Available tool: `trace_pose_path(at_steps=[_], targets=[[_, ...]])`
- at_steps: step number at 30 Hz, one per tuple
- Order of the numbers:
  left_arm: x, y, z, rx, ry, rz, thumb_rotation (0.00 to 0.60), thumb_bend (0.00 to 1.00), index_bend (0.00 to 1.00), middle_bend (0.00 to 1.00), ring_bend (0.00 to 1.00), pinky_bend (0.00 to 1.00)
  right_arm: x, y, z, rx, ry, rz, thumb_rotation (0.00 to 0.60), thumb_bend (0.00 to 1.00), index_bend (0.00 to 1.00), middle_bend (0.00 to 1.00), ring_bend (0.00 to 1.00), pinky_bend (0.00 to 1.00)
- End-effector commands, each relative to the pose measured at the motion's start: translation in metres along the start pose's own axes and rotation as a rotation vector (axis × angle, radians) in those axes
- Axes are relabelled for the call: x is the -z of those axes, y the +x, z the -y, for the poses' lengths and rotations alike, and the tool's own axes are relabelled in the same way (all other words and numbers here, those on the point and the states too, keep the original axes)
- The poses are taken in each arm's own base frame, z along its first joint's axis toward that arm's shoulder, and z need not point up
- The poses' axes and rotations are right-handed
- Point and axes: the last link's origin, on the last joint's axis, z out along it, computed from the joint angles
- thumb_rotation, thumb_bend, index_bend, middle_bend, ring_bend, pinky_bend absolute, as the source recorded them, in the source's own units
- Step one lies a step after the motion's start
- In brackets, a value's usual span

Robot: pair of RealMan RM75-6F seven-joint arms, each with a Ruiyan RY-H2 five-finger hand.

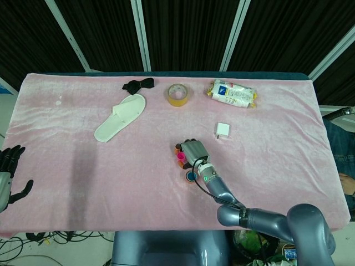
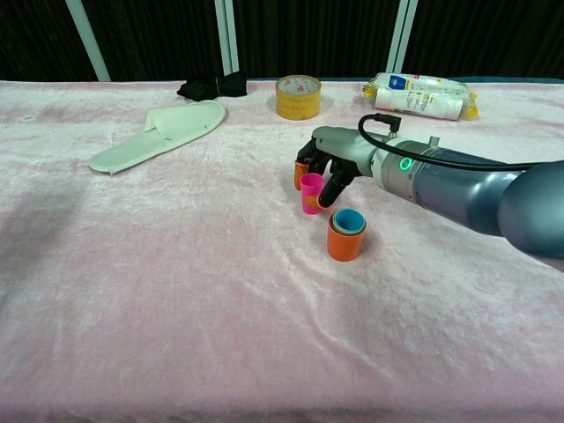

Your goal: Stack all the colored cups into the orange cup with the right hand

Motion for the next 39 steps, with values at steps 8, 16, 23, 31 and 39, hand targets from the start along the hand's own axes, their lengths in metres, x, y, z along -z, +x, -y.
trace_pose_path(at_steps=[8,16,23,31,39], targets=[[0.0,-0.001,0.0,-0.001,-0.002,0.005,0.6,0.34,0.03,0.04,0.0,0.01,0.008,0.024,-0.001,-0.021,0.018,-0.061,0.6,0.31,0.52,0.5,0.28,0.23],[0.001,-0.001,-0.001,-0.004,-0.005,0.007,0.6,0.34,0.03,0.04,0.0,0.01,0.047,0.065,-0.003,0.001,0.054,-0.128,0.6,0.31,0.52,0.51,0.28,0.23],[0.001,-0.001,-0.001,-0.005,-0.004,0.006,0.6,0.34,0.03,0.04,0.0,0.01,0.094,0.078,-0.003,0.031,0.076,-0.141,0.6,0.31,0.52,0.51,0.28,0.23],[0.002,-0.001,-0.002,-0.009,-0.007,0.004,0.6,0.34,0.03,0.04,0.0,0.01,0.122,0.066,-0.001,0.032,0.088,-0.094,0.6,0.31,0.52,0.5,0.28,0.23],[0.002,-0.002,-0.002,-0.009,-0.005,0.004,0.6,0.34,0.03,0.04,0.0,0.01,0.124,0.052,-0.002,0.024,0.088,-0.062,0.6,0.31,0.52,0.5,0.28,0.23]])
